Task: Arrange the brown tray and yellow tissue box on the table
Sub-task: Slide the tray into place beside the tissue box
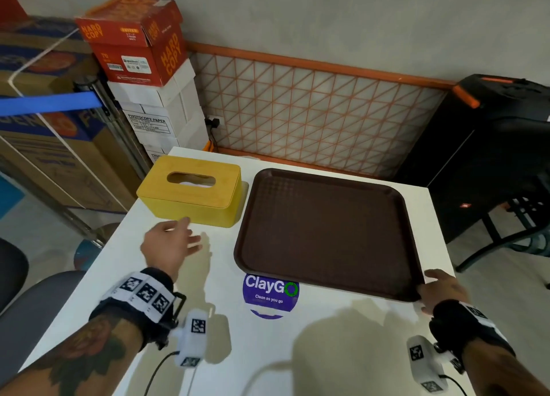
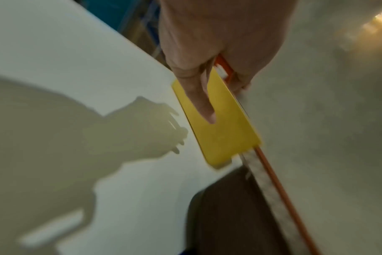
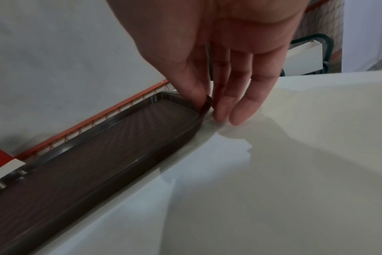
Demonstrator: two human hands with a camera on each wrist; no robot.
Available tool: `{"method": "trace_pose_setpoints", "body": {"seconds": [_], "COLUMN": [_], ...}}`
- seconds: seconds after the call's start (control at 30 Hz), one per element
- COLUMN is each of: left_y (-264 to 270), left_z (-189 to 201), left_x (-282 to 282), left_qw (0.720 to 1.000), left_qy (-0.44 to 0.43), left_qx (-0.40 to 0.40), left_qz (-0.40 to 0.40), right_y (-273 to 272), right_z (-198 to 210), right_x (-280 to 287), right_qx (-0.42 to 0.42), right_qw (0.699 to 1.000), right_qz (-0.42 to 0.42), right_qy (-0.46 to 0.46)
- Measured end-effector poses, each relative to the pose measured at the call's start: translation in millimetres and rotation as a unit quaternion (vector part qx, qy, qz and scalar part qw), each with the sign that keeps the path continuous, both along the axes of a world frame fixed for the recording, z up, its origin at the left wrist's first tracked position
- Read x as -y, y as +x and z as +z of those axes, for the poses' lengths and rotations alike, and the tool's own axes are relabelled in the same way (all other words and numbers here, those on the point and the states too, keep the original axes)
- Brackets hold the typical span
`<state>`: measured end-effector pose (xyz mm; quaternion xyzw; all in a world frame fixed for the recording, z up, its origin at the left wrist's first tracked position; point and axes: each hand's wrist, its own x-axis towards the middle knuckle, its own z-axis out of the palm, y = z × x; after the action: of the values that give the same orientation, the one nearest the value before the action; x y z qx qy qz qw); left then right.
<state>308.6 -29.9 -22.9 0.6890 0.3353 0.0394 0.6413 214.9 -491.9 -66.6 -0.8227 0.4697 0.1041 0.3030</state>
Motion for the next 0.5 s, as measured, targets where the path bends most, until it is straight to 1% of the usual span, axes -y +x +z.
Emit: {"method": "trace_pose_setpoints", "body": {"seconds": [0.03, 0.07, 0.13, 0.2, 0.27, 0.37, 0.5], "left_y": [4.7, 10.1, 20.6, 28.9, 35.3, 44.8, 55.7], "left_z": [4.8, 7.0, 6.7, 5.5, 7.0, 6.3, 3.6], "left_x": [-7.8, -14.5, -23.4, -26.4, -23.3, -14.9, -10.5], "left_qw": [0.998, 0.995, 0.99, 0.987, 0.986, 0.985, 0.985], "left_qy": [-0.047, -0.086, -0.138, -0.155, -0.161, -0.168, -0.167], "left_qx": [-0.001, -0.005, -0.021, -0.033, -0.039, -0.03, -0.028], "left_qz": [0.037, 0.052, 0.036, 0.018, 0.019, 0.022, 0.022], "right_y": [-1.5, -2.4, -2.6, -2.2, -0.8, 1.2, 2.7], "right_z": [1.6, 3.3, 6.5, 5.8, 4.9, -1.7, -14.8], "right_x": [-1.6, -4.1, -6.8, -8.6, -8.9, -5.0, 1.5], "right_qx": [0.023, 0.04, 0.063, 0.075, 0.078, 0.046, 0.047], "right_qw": [0.999, 0.997, 0.993, 0.991, 0.991, 0.994, 0.991], "right_qz": [-0.018, -0.036, -0.052, -0.056, -0.062, -0.081, -0.104], "right_qy": [0.033, 0.06, 0.089, 0.094, 0.09, 0.058, 0.07]}}
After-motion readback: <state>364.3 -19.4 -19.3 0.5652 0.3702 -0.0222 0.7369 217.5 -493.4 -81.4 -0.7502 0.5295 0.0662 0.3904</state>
